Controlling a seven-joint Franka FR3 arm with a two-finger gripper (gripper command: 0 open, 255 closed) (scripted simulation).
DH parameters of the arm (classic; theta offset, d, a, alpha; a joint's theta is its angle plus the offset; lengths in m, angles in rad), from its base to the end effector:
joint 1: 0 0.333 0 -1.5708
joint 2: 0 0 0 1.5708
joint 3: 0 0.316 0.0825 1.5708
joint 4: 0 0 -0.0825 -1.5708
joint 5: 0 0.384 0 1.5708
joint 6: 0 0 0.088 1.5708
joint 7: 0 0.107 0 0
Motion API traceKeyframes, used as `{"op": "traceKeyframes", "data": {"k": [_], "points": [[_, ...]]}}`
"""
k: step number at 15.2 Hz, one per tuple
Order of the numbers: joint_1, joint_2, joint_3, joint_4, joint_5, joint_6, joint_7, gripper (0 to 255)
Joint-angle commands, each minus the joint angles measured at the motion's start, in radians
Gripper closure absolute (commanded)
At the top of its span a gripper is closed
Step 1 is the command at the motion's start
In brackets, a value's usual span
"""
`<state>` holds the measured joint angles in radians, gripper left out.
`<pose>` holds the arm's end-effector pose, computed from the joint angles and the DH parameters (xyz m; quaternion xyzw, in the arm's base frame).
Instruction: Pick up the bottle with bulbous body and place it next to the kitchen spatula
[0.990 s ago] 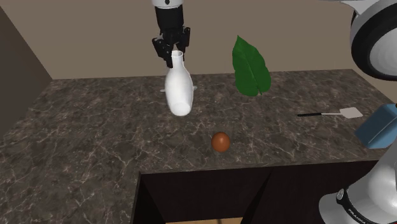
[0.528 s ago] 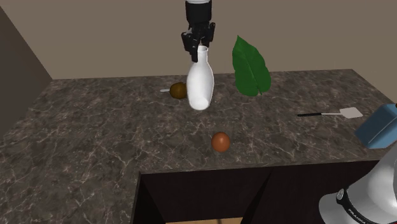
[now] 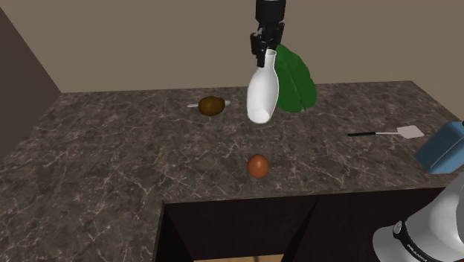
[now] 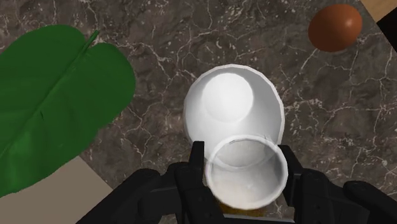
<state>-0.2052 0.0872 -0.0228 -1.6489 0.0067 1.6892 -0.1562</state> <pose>0.5700 -0.1311 0.5478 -0.9991 0.0363 0.0226 0.0068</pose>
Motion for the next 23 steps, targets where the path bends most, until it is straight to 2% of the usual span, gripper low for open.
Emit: {"op": "traceKeyframes", "data": {"k": [1, 12, 23], "points": [[-0.026, -0.035, -0.022, -0.046, -0.001, 0.012, -0.048, 255], [-0.146, -0.154, -0.145, -0.188, -0.026, 0.036, -0.287, 255], [-0.267, -0.155, -0.288, -0.187, -0.048, 0.040, -0.547, 255]]}}
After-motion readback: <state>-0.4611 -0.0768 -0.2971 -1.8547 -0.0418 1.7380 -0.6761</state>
